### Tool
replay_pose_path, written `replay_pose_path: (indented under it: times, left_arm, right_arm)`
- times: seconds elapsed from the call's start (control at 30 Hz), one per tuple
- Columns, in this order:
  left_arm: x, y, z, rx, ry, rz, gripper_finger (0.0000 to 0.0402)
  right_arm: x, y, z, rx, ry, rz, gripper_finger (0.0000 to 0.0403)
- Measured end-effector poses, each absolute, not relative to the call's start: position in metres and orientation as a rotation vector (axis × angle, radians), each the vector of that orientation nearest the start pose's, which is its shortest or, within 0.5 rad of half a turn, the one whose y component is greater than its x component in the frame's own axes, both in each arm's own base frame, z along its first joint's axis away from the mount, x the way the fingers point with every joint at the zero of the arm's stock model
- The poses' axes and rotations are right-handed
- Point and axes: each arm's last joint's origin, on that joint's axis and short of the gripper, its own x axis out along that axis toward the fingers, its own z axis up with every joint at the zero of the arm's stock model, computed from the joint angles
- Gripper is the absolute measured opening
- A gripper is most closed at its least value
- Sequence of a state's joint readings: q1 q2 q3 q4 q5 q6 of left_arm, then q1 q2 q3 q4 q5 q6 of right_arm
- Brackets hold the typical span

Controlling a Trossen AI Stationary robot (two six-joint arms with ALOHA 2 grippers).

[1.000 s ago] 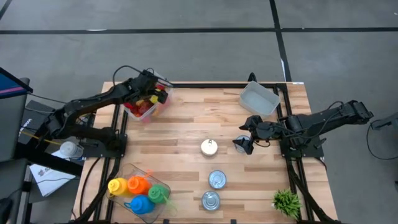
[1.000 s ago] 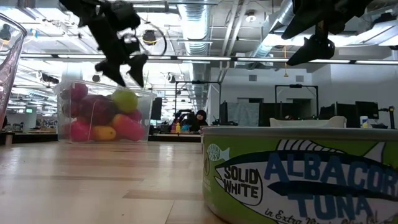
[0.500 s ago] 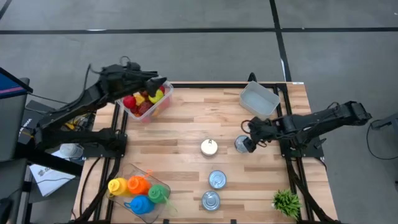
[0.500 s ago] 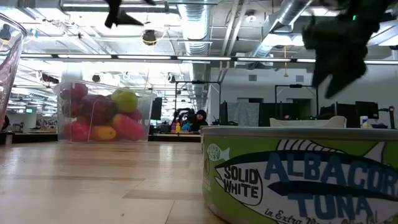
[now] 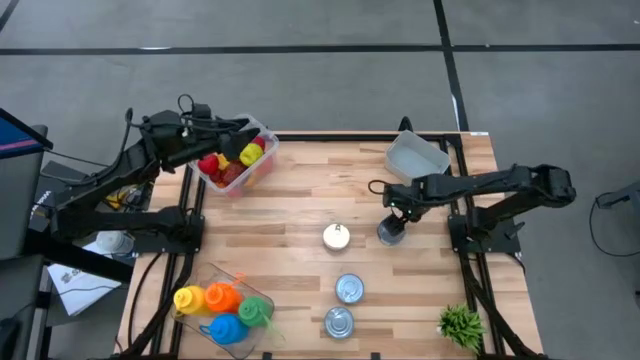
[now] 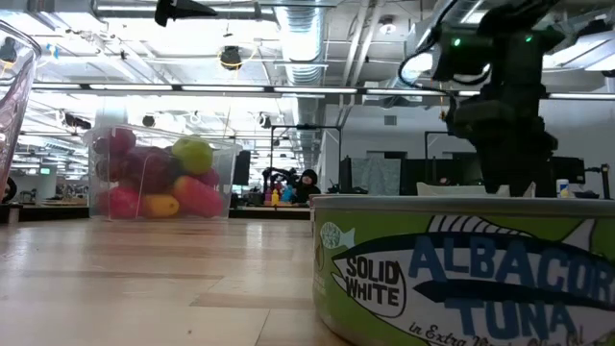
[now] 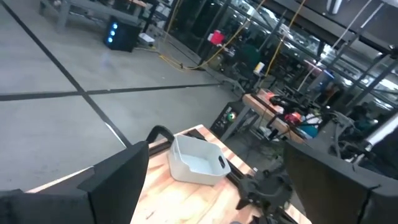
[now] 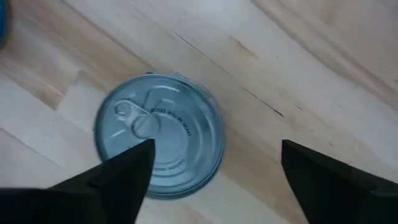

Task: Pick & Place Food Item
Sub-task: Put the blue tuna can into the gray bin

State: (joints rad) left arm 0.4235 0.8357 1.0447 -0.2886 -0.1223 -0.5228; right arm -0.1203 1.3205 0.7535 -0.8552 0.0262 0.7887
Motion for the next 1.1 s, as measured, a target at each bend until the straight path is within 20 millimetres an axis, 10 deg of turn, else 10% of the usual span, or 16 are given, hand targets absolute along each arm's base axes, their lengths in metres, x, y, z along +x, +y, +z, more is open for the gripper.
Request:
replay_pose_path:
  times: [0.5, 0.8, 1.1]
  left_arm:
    - [0.135, 0.063, 0.408, -0.502, -0.104, 0.529, 0.0356]
    - [0.129, 0.060, 0.410, -0.497, -0.122, 0.525, 0.0356]
    - [0.130, 0.060, 0.408, -0.499, -0.102, 0.530, 0.0356]
  right_arm:
    - [0.218, -0.047, 0.155, 0.664, 1.457, -0.504, 0.0188]
    - [0.219, -0.050, 0.152, 0.689, 1.467, -0.469, 0.0013]
    - [0.219, -0.050, 0.152, 0.700, 1.464, -0.485, 0.0004]
